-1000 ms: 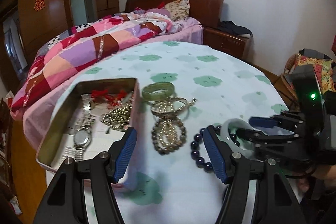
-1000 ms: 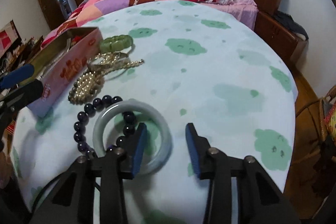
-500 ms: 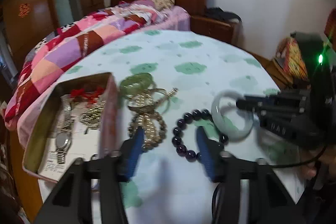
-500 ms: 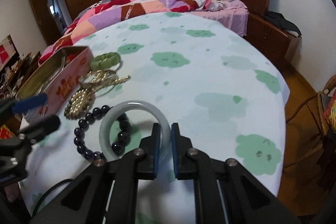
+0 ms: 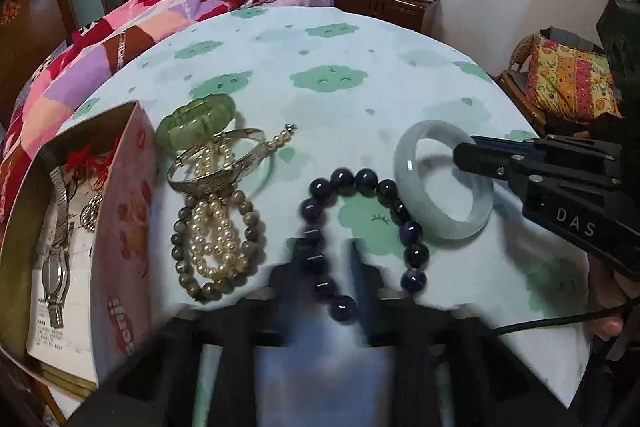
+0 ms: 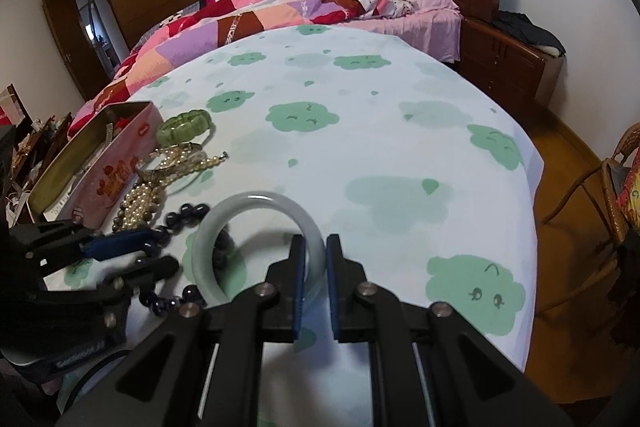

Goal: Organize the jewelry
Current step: 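Grasp the white jade bangle with the right gripper while the left gripper grasps the dark bead bracelet, then carry the white bangle and dark bead bracelet into the tin while opening both grippers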

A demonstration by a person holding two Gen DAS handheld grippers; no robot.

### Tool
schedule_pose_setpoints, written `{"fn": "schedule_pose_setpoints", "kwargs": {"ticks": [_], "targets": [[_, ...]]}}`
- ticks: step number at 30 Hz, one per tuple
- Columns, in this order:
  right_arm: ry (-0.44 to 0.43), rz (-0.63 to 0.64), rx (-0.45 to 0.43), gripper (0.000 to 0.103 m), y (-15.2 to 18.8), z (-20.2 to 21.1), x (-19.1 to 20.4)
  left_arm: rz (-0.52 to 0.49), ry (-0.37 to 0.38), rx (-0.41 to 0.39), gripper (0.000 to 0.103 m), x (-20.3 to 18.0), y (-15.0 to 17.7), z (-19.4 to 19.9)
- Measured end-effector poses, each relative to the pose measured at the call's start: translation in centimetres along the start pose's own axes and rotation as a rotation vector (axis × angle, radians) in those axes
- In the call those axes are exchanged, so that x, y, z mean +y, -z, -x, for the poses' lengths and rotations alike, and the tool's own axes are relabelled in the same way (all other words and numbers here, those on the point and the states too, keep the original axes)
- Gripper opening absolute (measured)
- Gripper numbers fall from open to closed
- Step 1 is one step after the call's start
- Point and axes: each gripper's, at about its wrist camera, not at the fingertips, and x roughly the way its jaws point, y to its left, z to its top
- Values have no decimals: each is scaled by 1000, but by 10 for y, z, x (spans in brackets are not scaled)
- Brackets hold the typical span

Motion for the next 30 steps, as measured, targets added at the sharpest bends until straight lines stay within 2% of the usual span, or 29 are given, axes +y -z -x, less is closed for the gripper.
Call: {"fn": "schedule_pose_setpoints", "kwargs": {"ticks": [4,10,15,30], "targets": [[-10,1,-16,12,-1,5,1,3,-5,-37,13,1,3,9],[-26,2,-45,13,-4,14,6,33,-27,-176,13,8,1,54],[-53,0,-68,13,-8,23,12,57,-38,-255,13,17,-2,88],[-108,59,-112,13,-27,37,50,161,-65,-357,13,62,-7,138]]}}
